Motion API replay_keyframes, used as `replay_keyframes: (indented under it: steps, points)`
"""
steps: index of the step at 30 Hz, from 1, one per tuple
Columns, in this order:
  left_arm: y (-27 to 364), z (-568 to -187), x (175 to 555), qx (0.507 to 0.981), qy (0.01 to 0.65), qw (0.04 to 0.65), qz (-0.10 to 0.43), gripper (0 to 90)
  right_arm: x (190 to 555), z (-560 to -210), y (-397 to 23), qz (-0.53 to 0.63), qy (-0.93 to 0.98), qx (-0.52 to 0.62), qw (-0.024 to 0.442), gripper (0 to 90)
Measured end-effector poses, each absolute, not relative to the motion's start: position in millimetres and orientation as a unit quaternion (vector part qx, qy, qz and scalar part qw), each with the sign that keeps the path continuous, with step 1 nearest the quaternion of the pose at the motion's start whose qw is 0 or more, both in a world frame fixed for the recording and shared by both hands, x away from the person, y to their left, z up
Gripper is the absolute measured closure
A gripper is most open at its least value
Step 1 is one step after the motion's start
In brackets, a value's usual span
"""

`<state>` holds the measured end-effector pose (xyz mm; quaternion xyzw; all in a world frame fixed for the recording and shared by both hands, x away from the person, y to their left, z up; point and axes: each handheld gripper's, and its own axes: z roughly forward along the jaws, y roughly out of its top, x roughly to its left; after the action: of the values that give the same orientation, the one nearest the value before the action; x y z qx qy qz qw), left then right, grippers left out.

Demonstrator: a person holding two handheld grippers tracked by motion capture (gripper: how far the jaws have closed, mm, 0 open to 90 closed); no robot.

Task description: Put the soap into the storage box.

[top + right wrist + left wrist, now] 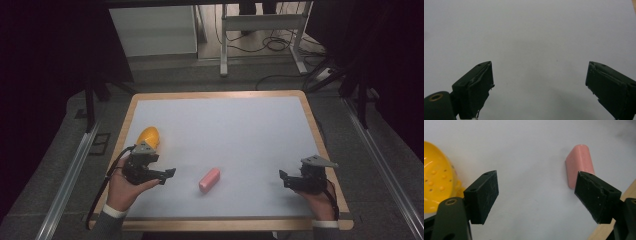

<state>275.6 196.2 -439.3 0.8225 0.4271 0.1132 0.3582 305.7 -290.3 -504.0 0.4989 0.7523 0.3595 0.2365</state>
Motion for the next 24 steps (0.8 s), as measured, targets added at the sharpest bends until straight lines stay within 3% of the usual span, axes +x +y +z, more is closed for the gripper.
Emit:
replay_keyframes:
  steps: [24]
  points:
    - [137.0,-435.6,289.7,0.863,0.383,0.318,0.088,19.6,305.6,-505.7,-289.3,0.356,0.754,0.5,0.235,7.4]
